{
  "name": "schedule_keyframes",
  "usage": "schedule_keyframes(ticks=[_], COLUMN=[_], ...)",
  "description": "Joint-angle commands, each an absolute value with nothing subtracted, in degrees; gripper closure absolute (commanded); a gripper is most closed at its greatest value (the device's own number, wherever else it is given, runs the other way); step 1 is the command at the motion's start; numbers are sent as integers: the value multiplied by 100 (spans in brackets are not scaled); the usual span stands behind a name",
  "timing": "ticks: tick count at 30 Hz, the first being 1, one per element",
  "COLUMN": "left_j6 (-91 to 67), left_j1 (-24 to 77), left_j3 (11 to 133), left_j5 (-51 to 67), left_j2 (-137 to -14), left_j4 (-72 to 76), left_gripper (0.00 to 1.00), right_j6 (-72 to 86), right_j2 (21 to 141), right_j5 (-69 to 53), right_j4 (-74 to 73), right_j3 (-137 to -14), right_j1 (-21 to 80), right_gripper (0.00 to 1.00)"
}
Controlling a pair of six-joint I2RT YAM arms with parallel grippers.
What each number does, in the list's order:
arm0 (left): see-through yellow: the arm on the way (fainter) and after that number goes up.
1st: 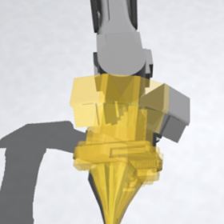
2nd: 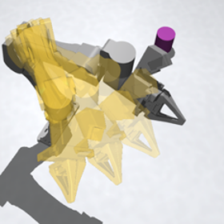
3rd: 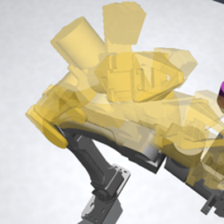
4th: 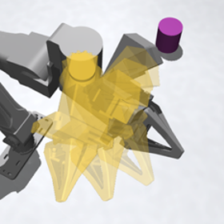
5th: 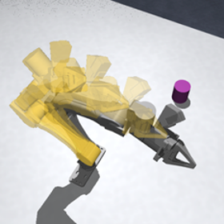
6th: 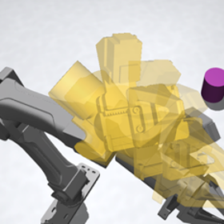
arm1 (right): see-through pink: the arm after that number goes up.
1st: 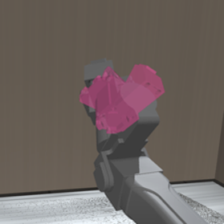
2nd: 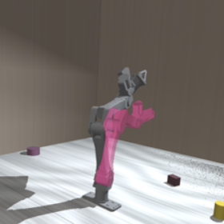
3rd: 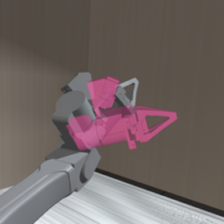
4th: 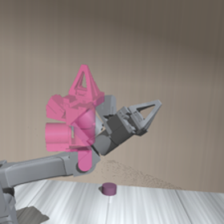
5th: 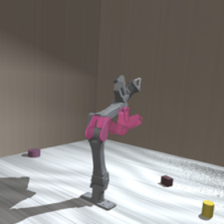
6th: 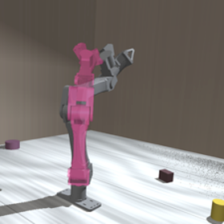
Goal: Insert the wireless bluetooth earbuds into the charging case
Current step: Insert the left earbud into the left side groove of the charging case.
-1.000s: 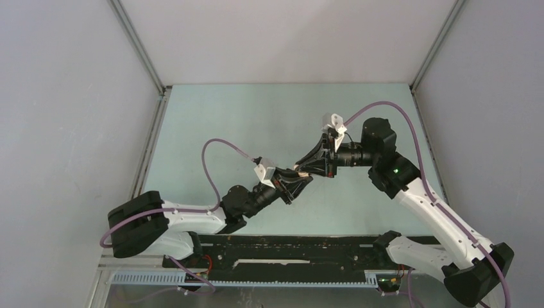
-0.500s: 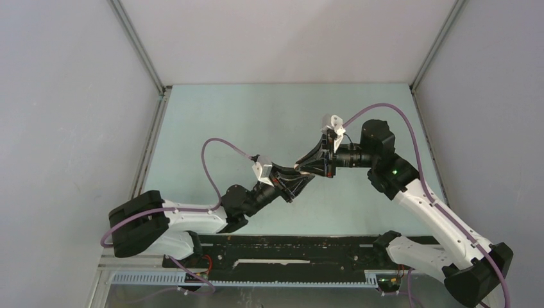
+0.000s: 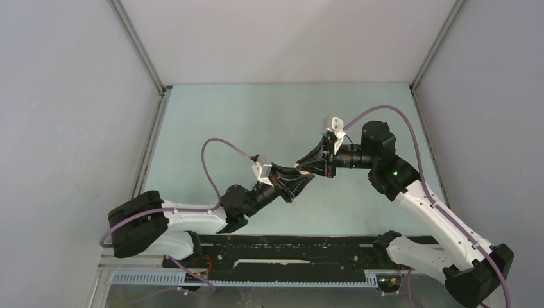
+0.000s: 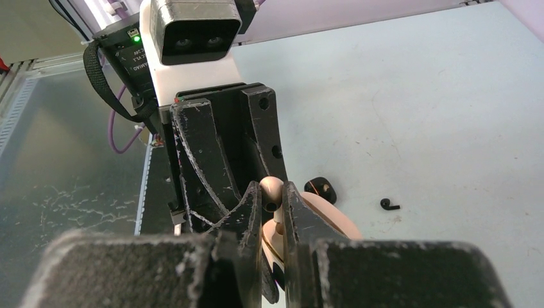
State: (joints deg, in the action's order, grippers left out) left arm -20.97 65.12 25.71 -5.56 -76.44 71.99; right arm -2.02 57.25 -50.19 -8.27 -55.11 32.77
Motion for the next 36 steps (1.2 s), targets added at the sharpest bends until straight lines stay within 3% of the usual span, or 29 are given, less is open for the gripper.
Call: schedule_keyframes(ticks=[1,36], left_j6=[-2100,-1870], left_j1=[6530,6531], left_j3=[2595,2481], left_j5=[-556,-787], left_j2=[-7436,-7315], left_j4=[7561,7614], left_gripper=[100,100], right_j6=[-296,-44], right_j2=[5610,5704], right_j5=[-4951,-5060], right_j4=[-791,-460], right_j3=[-5467,-5174], right_j1=[3257,3200], right_gripper=[100,100])
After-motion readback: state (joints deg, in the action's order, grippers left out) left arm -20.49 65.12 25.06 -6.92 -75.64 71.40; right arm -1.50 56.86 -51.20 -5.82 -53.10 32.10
